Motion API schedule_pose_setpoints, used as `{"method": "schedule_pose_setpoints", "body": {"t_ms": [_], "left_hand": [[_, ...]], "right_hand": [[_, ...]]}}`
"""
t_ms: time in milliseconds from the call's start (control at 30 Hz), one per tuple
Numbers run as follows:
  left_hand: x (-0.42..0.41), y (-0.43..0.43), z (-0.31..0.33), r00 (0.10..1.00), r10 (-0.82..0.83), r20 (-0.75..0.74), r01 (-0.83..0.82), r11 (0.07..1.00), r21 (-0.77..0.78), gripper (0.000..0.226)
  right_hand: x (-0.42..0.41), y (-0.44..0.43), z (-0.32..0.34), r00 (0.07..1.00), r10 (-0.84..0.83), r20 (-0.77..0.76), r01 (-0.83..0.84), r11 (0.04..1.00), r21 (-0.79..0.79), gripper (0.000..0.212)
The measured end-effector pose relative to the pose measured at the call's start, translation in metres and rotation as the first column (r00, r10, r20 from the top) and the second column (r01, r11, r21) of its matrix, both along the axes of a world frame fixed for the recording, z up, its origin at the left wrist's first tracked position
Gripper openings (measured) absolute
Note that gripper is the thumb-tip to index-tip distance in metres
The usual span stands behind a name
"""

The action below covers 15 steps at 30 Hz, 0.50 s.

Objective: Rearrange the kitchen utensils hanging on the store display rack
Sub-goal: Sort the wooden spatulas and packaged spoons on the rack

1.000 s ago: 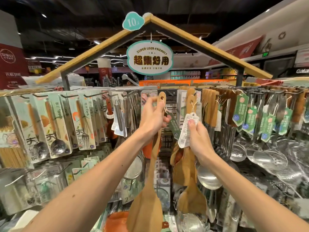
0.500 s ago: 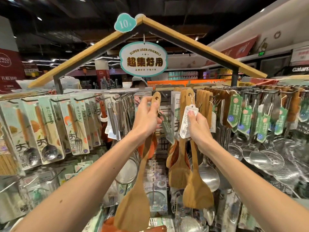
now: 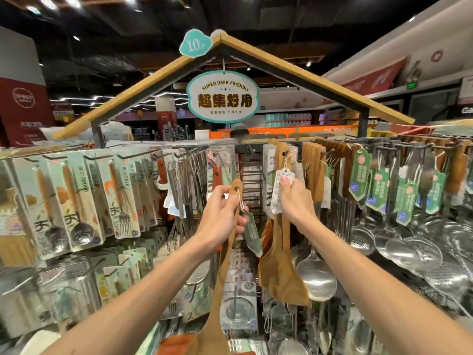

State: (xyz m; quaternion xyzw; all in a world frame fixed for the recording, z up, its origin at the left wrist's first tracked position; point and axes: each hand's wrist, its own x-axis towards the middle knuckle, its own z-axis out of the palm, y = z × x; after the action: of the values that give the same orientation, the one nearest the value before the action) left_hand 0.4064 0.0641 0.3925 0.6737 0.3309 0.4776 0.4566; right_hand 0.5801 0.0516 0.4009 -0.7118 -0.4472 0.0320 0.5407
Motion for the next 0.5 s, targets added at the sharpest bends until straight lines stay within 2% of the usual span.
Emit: {"method": "schedule_pose_setpoints", "body": {"t_ms": [67, 200, 333, 433, 500], "left_hand": [[-0.002, -0.003, -0.002, 1.0, 0.004, -0.008, -0.004, 1.0, -0.006, 0.019], [-0.003, -0.01, -0.008, 0.997, 0.01, -0.078, -0.012, 1.0, -0.02, 0.017], [0.0, -0.013, -0.019, 0.976, 0.067, -0.208, -0.056, 0.997, 0.058, 0.018], [0.01, -0.02, -0.014, 0.975, 0.068, -0.213, -0.045, 0.993, 0.108, 0.018], [0.022, -0.026, -0.003, 0.983, 0.049, -0.18, -0.022, 0.989, 0.147, 0.017]], "right_hand": [[-0.001, -0.005, 0.002, 1.0, -0.003, 0.025, 0.004, 1.0, -0.013, 0.038], [0.006, -0.01, -0.014, 0.995, 0.015, 0.097, -0.003, 0.992, -0.124, 0.051], [0.011, -0.033, -0.043, 0.994, 0.038, 0.101, -0.014, 0.973, -0.229, 0.048], [0.003, -0.057, -0.054, 0.992, 0.103, 0.073, -0.095, 0.99, -0.103, 0.048], [-0.003, -0.065, -0.051, 0.96, 0.276, -0.043, -0.276, 0.961, 0.011, 0.056]]}}
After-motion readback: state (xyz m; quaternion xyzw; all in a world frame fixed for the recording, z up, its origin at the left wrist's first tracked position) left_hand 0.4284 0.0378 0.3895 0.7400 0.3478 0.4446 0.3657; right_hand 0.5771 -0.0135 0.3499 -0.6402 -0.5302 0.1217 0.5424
